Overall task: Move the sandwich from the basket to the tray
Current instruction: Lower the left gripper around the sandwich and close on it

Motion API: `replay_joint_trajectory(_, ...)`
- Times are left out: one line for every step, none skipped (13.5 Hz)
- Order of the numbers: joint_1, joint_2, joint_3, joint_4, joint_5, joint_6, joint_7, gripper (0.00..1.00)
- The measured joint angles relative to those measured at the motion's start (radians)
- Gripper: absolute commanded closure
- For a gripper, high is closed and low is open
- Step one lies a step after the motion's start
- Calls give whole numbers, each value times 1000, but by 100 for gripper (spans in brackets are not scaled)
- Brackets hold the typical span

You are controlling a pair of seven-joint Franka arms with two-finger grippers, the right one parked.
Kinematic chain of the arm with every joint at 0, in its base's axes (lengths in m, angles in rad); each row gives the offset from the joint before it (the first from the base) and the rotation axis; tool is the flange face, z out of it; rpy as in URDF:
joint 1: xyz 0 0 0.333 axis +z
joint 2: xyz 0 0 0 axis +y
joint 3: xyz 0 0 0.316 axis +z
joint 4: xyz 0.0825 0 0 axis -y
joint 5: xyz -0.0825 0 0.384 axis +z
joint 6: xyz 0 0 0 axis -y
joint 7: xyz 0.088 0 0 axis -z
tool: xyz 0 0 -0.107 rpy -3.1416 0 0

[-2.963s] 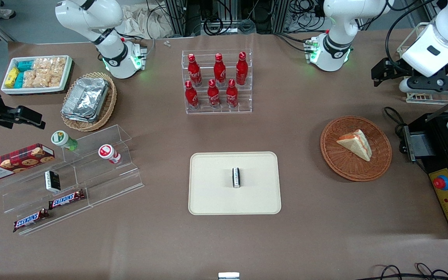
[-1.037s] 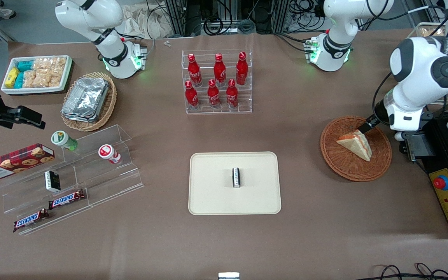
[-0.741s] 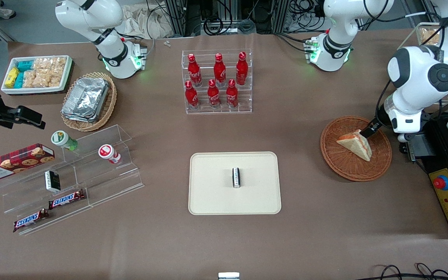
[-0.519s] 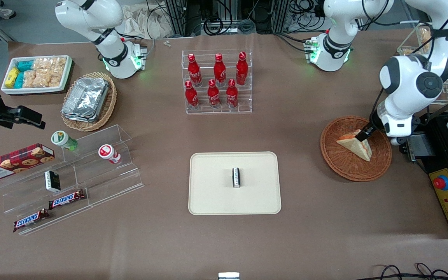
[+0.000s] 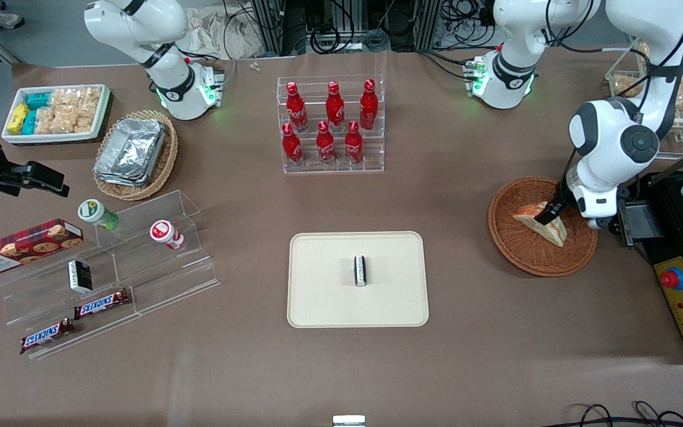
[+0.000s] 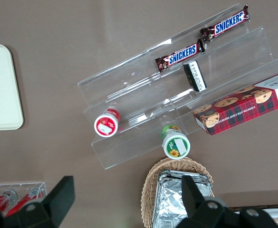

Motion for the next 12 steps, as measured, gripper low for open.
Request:
replay_joint_trajectory(0,0,0,1,0,0,0,1)
replay_joint_trajectory(0,0,0,1,0,0,-1,7)
replay_joint_trajectory(0,0,0,2,0,0,-2,21)
replay_joint_trajectory(0,0,0,2,0,0,-2,30)
replay_joint_trajectory(0,0,0,2,0,0,-4,36)
replay_joint_trajectory(0,1,0,2,0,0,-5,40)
replay_joint_trajectory(0,2,0,2,0,1,-5,43)
replay_joint_trajectory(0,4,0,2,0,2,-5,44)
replay_joint_trajectory(0,7,0,1,0,4,-5,48)
replay_joint_trajectory(0,14,0,1,0,11,-6,65)
replay_joint_trajectory(0,23,0,1,0,21,-6,98)
replay_joint_trajectory(0,31,0,1,0,29,-6,100)
